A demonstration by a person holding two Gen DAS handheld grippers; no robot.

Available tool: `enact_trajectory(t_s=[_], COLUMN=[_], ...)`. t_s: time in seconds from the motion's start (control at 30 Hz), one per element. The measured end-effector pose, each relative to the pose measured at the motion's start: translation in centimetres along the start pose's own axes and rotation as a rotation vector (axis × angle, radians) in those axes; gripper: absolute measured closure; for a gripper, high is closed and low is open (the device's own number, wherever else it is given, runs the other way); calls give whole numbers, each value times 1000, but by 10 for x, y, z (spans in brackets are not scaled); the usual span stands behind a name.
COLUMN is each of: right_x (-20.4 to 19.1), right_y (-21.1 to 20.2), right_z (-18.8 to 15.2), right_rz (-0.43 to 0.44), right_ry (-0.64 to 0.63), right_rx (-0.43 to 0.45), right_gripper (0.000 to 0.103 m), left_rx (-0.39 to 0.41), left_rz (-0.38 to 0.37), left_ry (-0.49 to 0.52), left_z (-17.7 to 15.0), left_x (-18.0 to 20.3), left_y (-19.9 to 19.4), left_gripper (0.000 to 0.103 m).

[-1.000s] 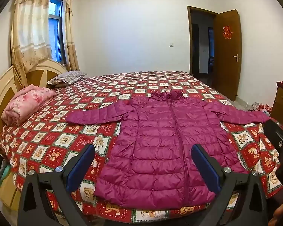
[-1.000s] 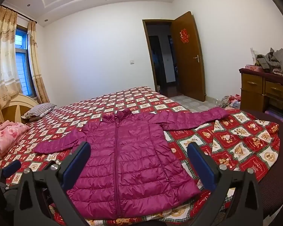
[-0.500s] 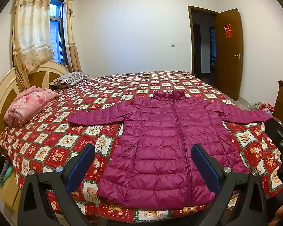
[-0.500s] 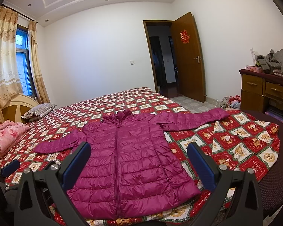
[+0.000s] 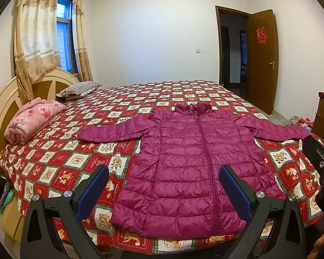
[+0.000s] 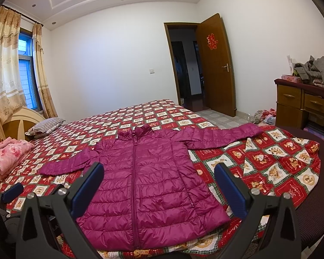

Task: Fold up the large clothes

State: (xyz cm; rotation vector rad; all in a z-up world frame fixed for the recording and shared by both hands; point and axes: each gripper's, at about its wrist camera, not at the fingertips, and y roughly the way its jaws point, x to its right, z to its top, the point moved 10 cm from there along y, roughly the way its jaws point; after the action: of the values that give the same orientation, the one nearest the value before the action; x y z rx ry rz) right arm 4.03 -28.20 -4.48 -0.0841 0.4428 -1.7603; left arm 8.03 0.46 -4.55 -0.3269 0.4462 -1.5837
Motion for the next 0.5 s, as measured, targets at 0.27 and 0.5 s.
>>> enact_trajectory(t_s=[0.27,0.5], right_x=[0,-2], right_y=[0,0], right_z=[-1,-2], right_rz=[1,0], right_ry=[-3,-4], right_rx=[-2,-5], right_gripper=[0,0], left_rx=[0,-1], left_rz=[0,-2], left_ry=[1,-1], left_z=[0,-1], left_x=[0,0], left_y=[0,-1], left_gripper=[1,1])
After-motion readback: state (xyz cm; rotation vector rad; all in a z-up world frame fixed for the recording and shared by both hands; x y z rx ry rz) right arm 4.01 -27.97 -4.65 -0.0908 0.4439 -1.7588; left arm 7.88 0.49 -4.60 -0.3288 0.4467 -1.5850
